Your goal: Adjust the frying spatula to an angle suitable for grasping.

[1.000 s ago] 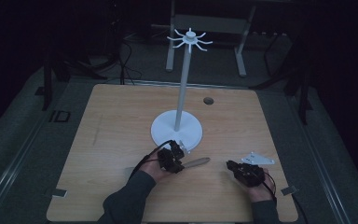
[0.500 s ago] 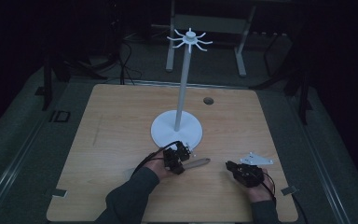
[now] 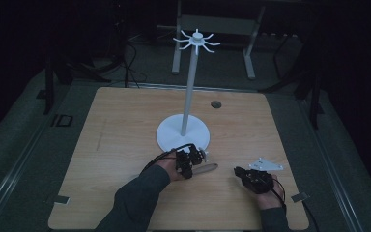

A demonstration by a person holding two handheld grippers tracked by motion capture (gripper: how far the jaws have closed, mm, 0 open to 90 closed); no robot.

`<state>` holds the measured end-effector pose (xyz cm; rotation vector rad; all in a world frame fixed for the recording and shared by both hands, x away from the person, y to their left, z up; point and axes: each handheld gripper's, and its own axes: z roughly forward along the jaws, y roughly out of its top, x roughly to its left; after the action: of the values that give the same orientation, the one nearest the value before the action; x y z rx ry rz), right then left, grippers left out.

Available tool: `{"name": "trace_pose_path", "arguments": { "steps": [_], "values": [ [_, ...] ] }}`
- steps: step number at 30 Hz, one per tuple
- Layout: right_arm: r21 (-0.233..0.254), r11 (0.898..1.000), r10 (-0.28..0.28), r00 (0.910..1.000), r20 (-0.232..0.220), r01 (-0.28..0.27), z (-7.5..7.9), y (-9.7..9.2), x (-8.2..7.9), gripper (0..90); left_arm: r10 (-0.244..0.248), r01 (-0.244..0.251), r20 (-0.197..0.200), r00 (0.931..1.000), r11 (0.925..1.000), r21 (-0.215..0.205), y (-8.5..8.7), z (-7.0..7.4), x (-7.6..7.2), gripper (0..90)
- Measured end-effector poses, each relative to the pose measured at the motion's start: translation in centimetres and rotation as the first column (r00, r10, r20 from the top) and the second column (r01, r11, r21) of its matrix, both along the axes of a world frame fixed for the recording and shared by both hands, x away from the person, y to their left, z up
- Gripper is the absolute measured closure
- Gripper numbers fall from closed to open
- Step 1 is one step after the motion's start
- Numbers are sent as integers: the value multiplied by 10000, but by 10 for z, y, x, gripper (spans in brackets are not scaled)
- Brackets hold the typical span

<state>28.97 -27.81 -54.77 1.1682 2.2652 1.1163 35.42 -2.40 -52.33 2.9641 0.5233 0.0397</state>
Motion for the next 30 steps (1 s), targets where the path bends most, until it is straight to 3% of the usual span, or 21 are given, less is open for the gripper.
{"name": "trace_pose_path", "arguments": {
  "steps": [3, 11, 19, 25, 30],
  "values": [
    [-5, 10000, 0, 10000, -3, 0, 0, 0, 0, 834, -73, 71, 77, 9999, 9996, 269, -4, 0, -1, 731],
    [2, 10000, -2, 10000, -4, 2, 0, 0, 0, 832, 83, -82, -82, 9999, 9998, 190, -4, 0, 0, 730],
    [73, 9998, -203, 9998, 34, 203, 0, -4, 1, 825, 9, -17, 248, 9997, 9995, 328, -7, 1, -5, 751],
    [110, 9984, -548, 9985, 25, 548, -2, -11, 4, 818, 163, -169, 366, 9992, 9997, 155, -6, 1, -4, 751],
    [90, 9962, -869, 9962, 102, 868, -3, -15, 6, 779, 449, -433, 653, 9969, 9987, -262, -5, 6, -6, 751]
  ]
}}
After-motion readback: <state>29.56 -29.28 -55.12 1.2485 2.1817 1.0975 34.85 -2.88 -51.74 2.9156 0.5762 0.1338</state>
